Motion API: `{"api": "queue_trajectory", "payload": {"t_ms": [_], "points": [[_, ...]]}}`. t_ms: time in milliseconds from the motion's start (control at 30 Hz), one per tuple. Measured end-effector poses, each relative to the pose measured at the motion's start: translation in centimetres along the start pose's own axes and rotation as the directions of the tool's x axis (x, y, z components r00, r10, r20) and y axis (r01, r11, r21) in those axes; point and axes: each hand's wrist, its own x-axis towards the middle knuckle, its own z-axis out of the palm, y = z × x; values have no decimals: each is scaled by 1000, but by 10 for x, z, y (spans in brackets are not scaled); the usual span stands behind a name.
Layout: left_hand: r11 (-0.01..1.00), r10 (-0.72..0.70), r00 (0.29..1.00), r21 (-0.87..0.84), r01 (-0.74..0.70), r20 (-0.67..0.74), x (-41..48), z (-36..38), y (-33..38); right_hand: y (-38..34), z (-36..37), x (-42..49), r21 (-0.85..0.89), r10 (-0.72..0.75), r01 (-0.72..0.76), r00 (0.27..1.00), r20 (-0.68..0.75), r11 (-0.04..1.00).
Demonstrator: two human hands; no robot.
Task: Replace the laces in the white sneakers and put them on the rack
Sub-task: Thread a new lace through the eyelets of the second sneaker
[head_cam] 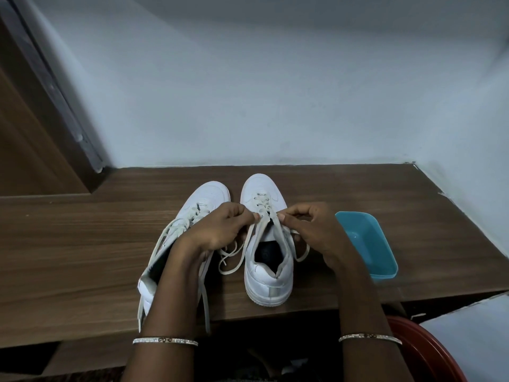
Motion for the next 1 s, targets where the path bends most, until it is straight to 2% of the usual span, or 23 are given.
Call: {"api": "queue_trajectory", "payload": {"t_ms": [233,400,500,733,800,900,1000], "points": [[976,2,997,-216,-20,-83,1,5,2,7,8,9,-192,-51,51,999,1,980],[946,-42,987,-323,-10,-155,6,5,0,6,6,7,-220,-42,45,999,18,974],[941,-50,987,-338,-5,-152,6,6,0,7,3,6,-198,-5,9,1000,24,980],[957,22,983,-279,-73,-180,6,1,-4,6,-2,4,-93,10,-10,1000,-3,996],[967,76,970,-222,-129,-232,7,2,-4,6,-7,5,-30,2,-3,999,-44,1000],[968,224,879,-8,-250,-421,8,2,-1,3,-12,6,37,-46,53,986,-160,998],[938,338,813,99,-333,-475,6,3,4,-2,-16,3,4,-65,67,983,-171,998]]}}
